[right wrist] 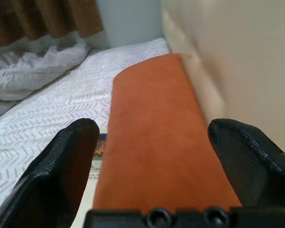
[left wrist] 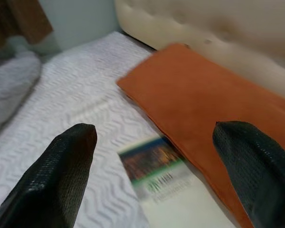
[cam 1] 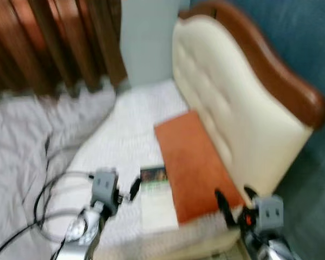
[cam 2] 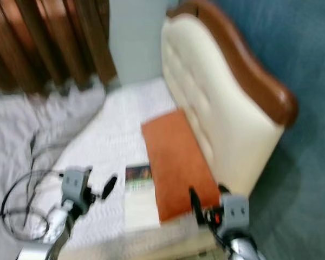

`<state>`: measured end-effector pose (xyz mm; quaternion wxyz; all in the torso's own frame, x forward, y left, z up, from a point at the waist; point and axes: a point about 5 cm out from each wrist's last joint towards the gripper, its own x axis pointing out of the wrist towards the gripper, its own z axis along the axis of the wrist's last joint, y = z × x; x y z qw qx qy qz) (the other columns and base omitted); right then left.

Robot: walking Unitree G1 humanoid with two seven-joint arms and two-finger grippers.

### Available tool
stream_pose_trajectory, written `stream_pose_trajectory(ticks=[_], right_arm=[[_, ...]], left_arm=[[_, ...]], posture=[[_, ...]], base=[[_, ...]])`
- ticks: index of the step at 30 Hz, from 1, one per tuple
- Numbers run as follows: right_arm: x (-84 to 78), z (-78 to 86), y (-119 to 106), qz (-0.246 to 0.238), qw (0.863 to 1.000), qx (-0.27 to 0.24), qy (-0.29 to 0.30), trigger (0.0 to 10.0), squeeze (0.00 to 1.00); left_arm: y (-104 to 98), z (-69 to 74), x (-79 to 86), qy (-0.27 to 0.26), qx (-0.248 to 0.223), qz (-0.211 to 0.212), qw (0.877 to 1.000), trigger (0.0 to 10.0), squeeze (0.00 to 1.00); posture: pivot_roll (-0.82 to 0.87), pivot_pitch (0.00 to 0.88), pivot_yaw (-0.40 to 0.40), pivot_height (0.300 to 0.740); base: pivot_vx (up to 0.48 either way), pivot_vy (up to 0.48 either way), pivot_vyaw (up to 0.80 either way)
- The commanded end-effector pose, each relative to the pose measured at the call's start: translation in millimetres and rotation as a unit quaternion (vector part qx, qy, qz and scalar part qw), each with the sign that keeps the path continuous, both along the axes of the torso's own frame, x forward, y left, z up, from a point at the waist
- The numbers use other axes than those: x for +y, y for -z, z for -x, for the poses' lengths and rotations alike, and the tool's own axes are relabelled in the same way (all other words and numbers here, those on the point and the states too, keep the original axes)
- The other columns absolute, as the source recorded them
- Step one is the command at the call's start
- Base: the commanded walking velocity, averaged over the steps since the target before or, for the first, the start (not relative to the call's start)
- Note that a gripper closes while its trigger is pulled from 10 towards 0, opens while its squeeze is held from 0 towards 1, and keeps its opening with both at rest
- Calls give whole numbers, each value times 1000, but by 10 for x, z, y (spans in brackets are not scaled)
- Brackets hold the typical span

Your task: Clean up the room

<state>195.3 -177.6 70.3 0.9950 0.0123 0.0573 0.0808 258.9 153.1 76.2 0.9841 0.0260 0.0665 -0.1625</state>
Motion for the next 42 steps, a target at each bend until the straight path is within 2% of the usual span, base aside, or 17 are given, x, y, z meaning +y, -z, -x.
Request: stream_pose_trajectory(ticks=[1,5,9,11,13,14,15,16,17,18,20,22,28,34,36,38,42], right_arm=[[71,-18,-39,-6,1000,-7,-15,10000,0],[131,13,-45,-24,999,1,-49,10000,0],[169,167,-40,-32,997,25,-71,10000,0],[163,235,-61,-32,996,31,-71,10000,0],[140,467,-92,-27,995,58,-74,10000,0],[107,713,-187,-19,993,81,-78,10000,0],[107,713,-187,-19,993,81,-78,10000,0],[53,890,-234,-10,992,103,-75,10000,0],[53,890,-234,-10,992,103,-75,10000,0],[-21,1054,-340,-2,991,118,-67,10000,0],[-44,1160,-377,2,989,132,-61,10000,0],[-36,1192,-385,1,989,137,-61,10000,0],[154,1312,-577,-40,985,151,-79,10000,0],[301,1279,-704,-74,981,148,-104,10000,0],[303,1296,-717,-74,980,151,-105,10000,0],[290,1363,-735,-71,978,166,-106,10000,0],[308,1423,-751,-72,975,178,-109,10000,0]], left_arm=[[62,4,180,-35,15,-10,999,10000,0],[125,-10,282,-59,29,-1,998,10000,0],[339,-251,422,-93,75,-1,993,10000,0],[377,-290,435,-97,88,-10,991,10000,0],[335,-437,433,-93,79,-11,992,10000,0],[243,-544,454,-97,52,-26,994,10000,0],[243,-544,454,-97,52,-26,994,10000,0],[181,-606,491,-109,25,-66,992,10000,0],[181,-606,491,-109,25,-66,992,10000,0],[95,-658,516,-117,-8,-93,989,10000,0],[73,-697,540,-135,-15,-101,986,10000,0],[71,-709,544,-140,-18,-104,984,10000,0],[119,-654,686,-192,-16,-58,980,10000,0],[263,-525,969,-293,21,24,956,10000,0],[278,-515,989,-299,26,34,953,10000,0],[349,-476,1006,-318,45,81,944,10000,0],[444,-484,820,-302,72,153,938,10000,0]], posture=[[-105,51,34,740],[-111,54,34,740],[-132,132,12,740],[-141,158,8,740],[-217,291,-22,740],[-281,369,-49,740],[-281,369,-49,740],[-329,439,-82,740],[-329,439,-82,740],[-353,504,-117,740],[-366,541,-125,740],[-366,541,-125,740],[-386,594,-163,740],[-387,641,-181,740],[-389,643,-183,740],[-393,654,-193,740],[-405,672,-200,740]], base=[[0,0,0],[0,0,0],[0,0,0],[0,0,0],[0,0,0],[0,0,0],[0,0,0],[0,0,0],[0,0,0],[0,0,0],[0,0,0],[0,0,0],[0,0,0],[0,0,0],[0,0,0],[0,0,0],[0,0,0]])
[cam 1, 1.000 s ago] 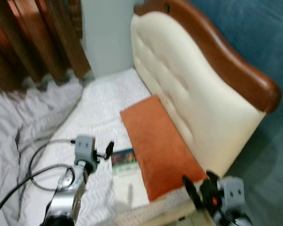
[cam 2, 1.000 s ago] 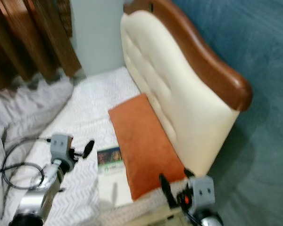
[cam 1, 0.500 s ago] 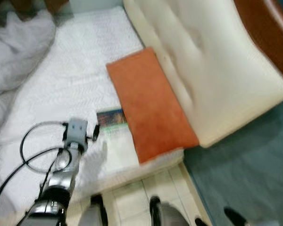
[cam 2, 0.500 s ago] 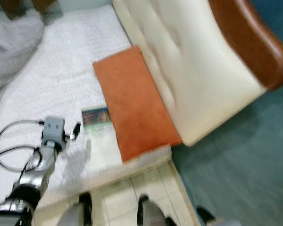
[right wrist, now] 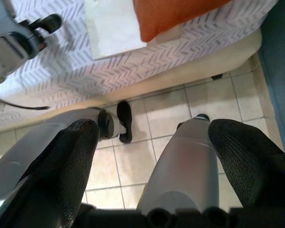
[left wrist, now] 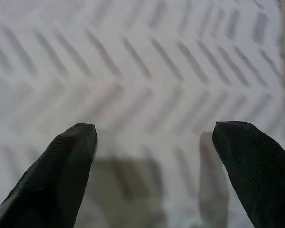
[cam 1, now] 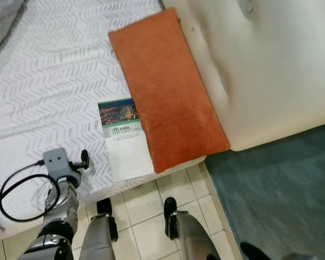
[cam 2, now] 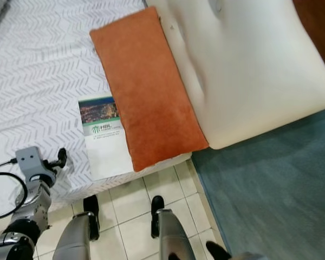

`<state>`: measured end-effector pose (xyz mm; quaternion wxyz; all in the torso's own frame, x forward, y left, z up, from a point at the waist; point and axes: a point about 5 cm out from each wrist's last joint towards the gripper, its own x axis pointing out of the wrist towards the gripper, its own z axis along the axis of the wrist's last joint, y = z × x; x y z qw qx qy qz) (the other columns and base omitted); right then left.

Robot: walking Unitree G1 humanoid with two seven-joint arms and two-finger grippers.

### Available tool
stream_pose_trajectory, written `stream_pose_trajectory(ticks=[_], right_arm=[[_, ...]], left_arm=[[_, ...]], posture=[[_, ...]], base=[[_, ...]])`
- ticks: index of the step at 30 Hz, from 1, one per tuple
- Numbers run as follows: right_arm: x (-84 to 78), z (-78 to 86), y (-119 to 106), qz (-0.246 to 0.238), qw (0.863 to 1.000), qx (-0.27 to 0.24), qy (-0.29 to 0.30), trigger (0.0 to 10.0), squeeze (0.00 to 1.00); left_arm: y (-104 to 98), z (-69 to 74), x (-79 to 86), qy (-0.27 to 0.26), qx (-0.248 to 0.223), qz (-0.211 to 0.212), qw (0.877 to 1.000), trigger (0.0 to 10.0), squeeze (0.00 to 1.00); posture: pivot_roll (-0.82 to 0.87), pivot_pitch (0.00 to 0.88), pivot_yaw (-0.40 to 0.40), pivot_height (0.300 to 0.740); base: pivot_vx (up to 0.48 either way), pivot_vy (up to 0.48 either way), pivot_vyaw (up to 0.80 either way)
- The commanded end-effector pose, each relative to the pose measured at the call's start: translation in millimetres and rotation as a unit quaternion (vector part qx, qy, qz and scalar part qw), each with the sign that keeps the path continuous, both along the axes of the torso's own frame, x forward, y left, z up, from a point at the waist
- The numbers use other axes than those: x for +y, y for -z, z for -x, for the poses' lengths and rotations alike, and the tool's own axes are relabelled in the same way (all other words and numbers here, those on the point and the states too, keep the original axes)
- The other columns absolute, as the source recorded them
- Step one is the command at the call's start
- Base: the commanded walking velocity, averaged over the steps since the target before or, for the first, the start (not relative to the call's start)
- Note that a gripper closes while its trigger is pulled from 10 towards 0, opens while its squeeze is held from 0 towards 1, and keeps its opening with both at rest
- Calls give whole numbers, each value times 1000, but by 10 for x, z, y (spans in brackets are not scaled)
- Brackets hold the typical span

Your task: Clean up the room

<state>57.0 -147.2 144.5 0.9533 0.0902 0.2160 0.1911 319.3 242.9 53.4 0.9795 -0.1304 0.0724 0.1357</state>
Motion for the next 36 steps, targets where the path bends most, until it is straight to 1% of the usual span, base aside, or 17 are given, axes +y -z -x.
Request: stream_pose_trajectory(ticks=[1,4,5,7,8,9,10,12,13,15,16,19,22,25,29,33,36], right_arm=[[3,40,-10,1,1000,13,0,10000,0],[22,66,-19,-4,1000,13,-1,10000,0],[22,66,-19,-4,1000,13,-1,10000,0],[15,117,-20,-3,1000,21,2,10000,0],[15,117,-20,-3,1000,21,2,10000,0],[22,148,-18,-2,1000,26,3,10000,0],[32,157,-16,-2,1000,27,3,10000,0],[51,167,-15,-4,1000,29,3,10000,0],[74,176,-14,-5,1000,29,2,10000,0],[82,180,-14,-5,1000,30,1,10000,0],[88,185,-13,-5,1000,30,3,10000,0],[93,196,-14,-4,999,31,3,10000,0],[97,205,-14,-2,999,32,4,10000,0],[108,217,-13,-1,999,34,5,10000,0],[112,245,-11,3,999,40,5,10000,0],[118,249,-7,5,999,42,5,10000,0],[121,243,-5,6,999,41,6,10000,0]], left_arm=[[216,120,-78,5,39,34,999,10000,0],[157,35,-227,31,16,56,998,10000,0],[157,35,-227,31,16,56,998,10000,0],[76,-50,-374,69,-9,71,995,10000,0],[76,-50,-374,69,-9,71,995,10000,0],[51,-85,-488,96,-21,91,991,10000,0],[59,-85,-545,107,-22,93,990,10000,0],[74,-79,-607,119,-21,94,988,10000,0],[107,-58,-682,134,-17,96,986,10000,0],[117,-51,-703,138,-15,97,986,10000,0],[181,-11,-802,152,-4,108,982,10000,0],[280,58,-866,158,15,117,980,10000,0],[351,106,-875,153,33,119,981,10000,0],[384,129,-905,155,41,122,980,10000,0],[395,132,-1024,172,46,135,975,10000,0],[402,139,-1216,219,57,139,964,10000,0],[412,150,-1267,235,63,134,961,10000,0]], posture=[[-405,672,-200,740],[-414,671,-198,740],[-414,671,-198,740],[-413,673,-195,740],[-413,673,-195,740],[-409,684,-189,740],[-408,687,-186,740],[-410,691,-182,740],[-410,689,-179,740],[-408,689,-177,740],[-403,687,-172,740],[-401,688,-168,740],[-401,691,-166,740],[-402,693,-166,740],[-403,697,-166,740],[-397,695,-161,740],[-396,695,-159,740]], base=[[0,0,0],[0,0,0],[0,0,0],[0,0,0],[0,0,0],[0,0,0],[0,0,0],[0,0,0],[0,0,0],[0,0,0],[0,0,0],[0,0,0],[0,0,0],[0,0,0],[0,0,0],[0,0,0],[0,0,0]])
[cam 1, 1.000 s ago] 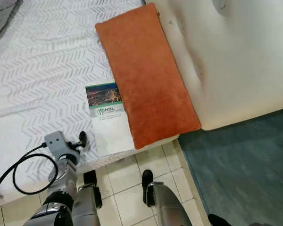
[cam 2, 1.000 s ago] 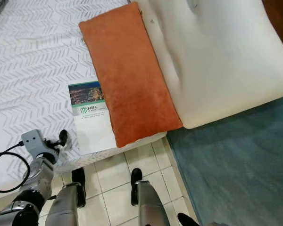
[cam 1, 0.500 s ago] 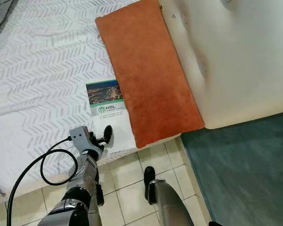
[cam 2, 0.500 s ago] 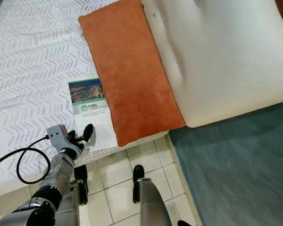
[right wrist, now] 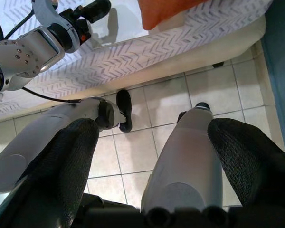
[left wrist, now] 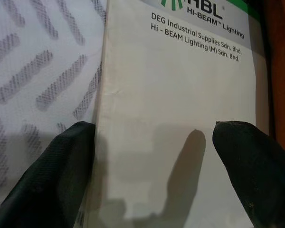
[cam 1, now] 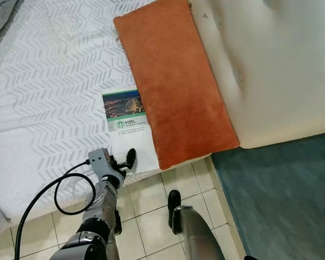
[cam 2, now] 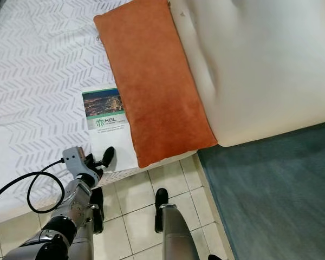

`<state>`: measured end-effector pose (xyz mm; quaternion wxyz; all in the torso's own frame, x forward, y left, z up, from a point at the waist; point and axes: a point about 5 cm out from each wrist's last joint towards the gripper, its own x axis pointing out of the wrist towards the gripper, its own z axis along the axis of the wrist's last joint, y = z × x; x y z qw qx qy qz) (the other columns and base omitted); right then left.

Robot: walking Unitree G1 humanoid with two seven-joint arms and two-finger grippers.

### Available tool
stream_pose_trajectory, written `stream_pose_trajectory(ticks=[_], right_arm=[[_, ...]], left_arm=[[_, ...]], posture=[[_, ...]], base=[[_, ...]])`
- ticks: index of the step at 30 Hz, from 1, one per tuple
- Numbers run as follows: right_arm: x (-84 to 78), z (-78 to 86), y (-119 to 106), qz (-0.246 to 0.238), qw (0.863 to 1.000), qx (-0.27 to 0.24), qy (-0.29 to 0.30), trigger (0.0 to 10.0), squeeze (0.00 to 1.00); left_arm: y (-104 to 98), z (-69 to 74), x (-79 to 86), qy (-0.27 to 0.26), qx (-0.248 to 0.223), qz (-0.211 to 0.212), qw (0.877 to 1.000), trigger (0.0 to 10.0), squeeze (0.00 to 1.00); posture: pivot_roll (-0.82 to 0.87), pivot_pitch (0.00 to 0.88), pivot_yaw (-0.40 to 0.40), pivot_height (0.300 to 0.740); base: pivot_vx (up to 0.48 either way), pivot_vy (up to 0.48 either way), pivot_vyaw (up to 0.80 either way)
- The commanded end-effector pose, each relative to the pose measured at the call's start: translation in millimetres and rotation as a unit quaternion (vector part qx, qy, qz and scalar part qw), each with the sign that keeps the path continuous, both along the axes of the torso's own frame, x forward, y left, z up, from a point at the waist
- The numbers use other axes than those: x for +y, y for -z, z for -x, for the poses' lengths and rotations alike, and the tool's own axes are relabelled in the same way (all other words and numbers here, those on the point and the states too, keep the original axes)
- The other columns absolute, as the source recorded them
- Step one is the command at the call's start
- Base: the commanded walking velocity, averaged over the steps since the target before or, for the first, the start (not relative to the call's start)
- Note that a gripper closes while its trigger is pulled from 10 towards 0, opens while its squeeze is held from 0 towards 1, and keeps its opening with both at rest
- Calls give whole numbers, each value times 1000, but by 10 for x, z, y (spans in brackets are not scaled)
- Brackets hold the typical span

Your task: Clean up the room

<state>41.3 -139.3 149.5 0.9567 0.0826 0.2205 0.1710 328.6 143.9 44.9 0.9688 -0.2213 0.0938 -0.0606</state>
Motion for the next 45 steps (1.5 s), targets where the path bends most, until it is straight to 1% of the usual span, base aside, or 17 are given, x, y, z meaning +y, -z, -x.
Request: stream_pose_trajectory(ticks=[1,5,8,19,21,25,28,29,30,32,34,36,39,40,41,44,45], right_arm=[[46,82,47,-7,999,37,-10,10000,0],[51,95,48,-6,999,40,-8,10000,0],[54,103,49,-6,999,42,-7,10000,0],[58,99,55,-5,999,43,-7,10000,0],[50,92,66,-4,999,44,-6,10000,0],[40,84,77,-2,999,43,-4,10000,0],[38,76,94,-2,999,42,-2,10000,0],[38,76,94,-2,999,42,-2,10000,0],[40,72,106,-2,999,42,-2,10000,0],[40,72,106,-2,999,42,-2,10000,0],[45,57,121,-4,999,39,-2,10000,0],[47,52,124,-4,999,38,-2,10000,0],[44,38,138,-4,999,36,-2,10000,0],[44,38,138,-4,999,36,-2,10000,0],[39,36,149,-4,999,37,-4,10000,0],[36,35,154,-3,999,37,-5,10000,0],[36,36,159,-3,999,38,-6,10000,0]], left_arm=[[369,271,-267,66,91,-14,994,0,0],[470,338,-161,56,124,-64,989,0,0],[502,357,-91,44,137,-82,986,0,0],[531,383,-2,20,148,-62,987,0,0],[461,328,60,7,127,-42,991,0,0],[357,241,103,0,102,-41,994,0,0],[59,80,218,5,17,-75,997,0,0],[59,80,218,5,17,-75,997,0,0],[-39,79,279,7,-12,-84,996,0,0],[-39,79,279,7,-12,-84,996,0,0],[-167,177,369,20,-47,-102,993,0,0],[-200,237,405,23,-53,-109,992,0,0],[-216,396,504,21,-49,-122,991,0,0],[-216,396,504,21,-49,-122,991,0,0],[-236,592,619,6,-40,-136,990,0,0],[-243,642,640,3,-37,-140,989,0,0],[-263,723,663,-2,-31,-143,989,0,0]], posture=[[-392,696,-154,740],[-392,695,-152,740],[-389,699,-150,740],[-379,698,-146,740],[-372,695,-142,740],[-367,697,-140,740],[-347,692,-126,740],[-347,692,-126,740],[-333,687,-117,740],[-333,687,-117,740],[-321,685,-109,740],[-321,685,-109,740],[-306,680,-104,740],[-306,680,-104,740],[-298,681,-104,740],[-296,681,-104,740],[-293,681,-102,740]], base=[[0,0,0],[0,0,0],[0,0,0],[0,0,0],[0,0,0],[0,0,0],[0,0,0],[0,0,0],[0,0,0],[0,0,0],[0,0,0],[0,0,0],[0,0,0],[0,0,0],[0,0,0],[0,0,0],[0,0,0]])
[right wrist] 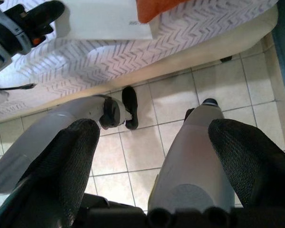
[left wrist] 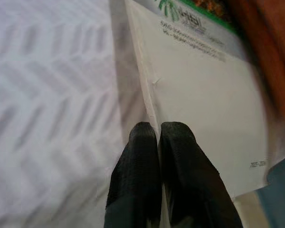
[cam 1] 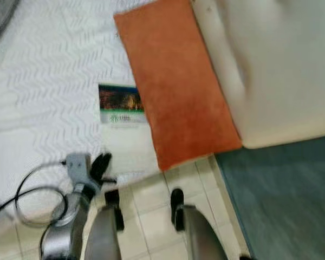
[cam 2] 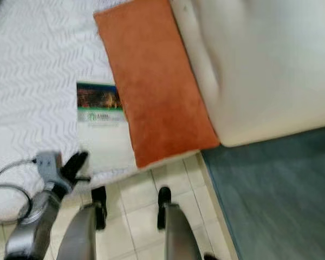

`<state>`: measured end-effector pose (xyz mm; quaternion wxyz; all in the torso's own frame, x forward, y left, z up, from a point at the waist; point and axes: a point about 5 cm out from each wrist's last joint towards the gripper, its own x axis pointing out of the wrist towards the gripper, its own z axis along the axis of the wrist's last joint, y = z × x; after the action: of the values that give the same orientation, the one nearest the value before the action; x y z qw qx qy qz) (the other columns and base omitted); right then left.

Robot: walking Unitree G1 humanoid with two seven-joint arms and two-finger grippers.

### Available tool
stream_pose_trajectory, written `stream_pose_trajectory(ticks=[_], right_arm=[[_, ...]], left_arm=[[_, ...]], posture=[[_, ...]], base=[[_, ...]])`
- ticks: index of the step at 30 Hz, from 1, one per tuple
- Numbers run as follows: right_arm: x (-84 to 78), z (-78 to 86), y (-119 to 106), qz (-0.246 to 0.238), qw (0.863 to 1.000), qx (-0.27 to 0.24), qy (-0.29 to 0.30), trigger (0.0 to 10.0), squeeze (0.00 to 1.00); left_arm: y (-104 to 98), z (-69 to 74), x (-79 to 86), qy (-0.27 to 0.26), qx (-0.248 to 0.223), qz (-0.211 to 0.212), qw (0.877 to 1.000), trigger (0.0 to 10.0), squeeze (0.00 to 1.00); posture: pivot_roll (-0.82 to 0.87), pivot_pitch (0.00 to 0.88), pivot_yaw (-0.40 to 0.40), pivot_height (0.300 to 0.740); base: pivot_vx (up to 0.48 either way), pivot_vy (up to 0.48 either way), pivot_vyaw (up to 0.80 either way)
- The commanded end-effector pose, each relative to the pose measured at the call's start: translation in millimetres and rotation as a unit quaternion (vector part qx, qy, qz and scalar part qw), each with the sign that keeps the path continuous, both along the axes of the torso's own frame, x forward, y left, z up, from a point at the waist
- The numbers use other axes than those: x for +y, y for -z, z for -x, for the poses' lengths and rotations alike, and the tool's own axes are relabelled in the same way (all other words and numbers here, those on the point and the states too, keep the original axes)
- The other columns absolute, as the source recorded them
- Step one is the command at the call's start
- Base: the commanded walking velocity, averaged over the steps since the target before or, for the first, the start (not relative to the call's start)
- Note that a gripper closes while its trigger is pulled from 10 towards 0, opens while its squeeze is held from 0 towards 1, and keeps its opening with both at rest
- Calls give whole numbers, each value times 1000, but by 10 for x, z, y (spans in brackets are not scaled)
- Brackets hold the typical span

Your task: Clean up the room

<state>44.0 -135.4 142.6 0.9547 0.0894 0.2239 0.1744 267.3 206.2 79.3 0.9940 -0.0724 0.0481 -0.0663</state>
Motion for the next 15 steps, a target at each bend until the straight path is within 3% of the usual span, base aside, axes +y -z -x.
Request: stream_pose_trajectory(ticks=[1,3,4,9,10,12,15], right_arm=[[-3,63,94,4,999,33,-5,10000,0],[-2,63,97,5,999,33,-7,10000,0],[-3,60,105,6,999,34,-9,10000,0],[1,55,118,6,999,34,-12,10000,0],[1,53,121,6,999,34,-13,10000,0],[0,52,121,6,999,34,-13,10000,0],[-9,56,129,8,999,36,-16,10000,0]], left_arm=[[56,179,69,-24,28,-3,999,0,0],[36,255,125,-45,28,-17,998,0,0],[36,399,268,-101,38,-47,993,0,0],[76,516,489,-175,63,-72,980,0,0],[48,499,610,-207,58,-85,973,0,0],[20,482,646,-216,53,-89,971,0,0],[10,327,646,-225,40,-54,972,0,0]], posture=[[-292,679,-103,740],[-290,677,-105,740],[-286,676,-106,740],[-284,677,-107,740],[-289,676,-112,740],[-289,676,-112,740],[-279,680,-119,740]], base=[[0,0,0],[0,0,0],[0,0,0],[0,0,0],[0,0,0],[0,0,0],[0,0,0]])
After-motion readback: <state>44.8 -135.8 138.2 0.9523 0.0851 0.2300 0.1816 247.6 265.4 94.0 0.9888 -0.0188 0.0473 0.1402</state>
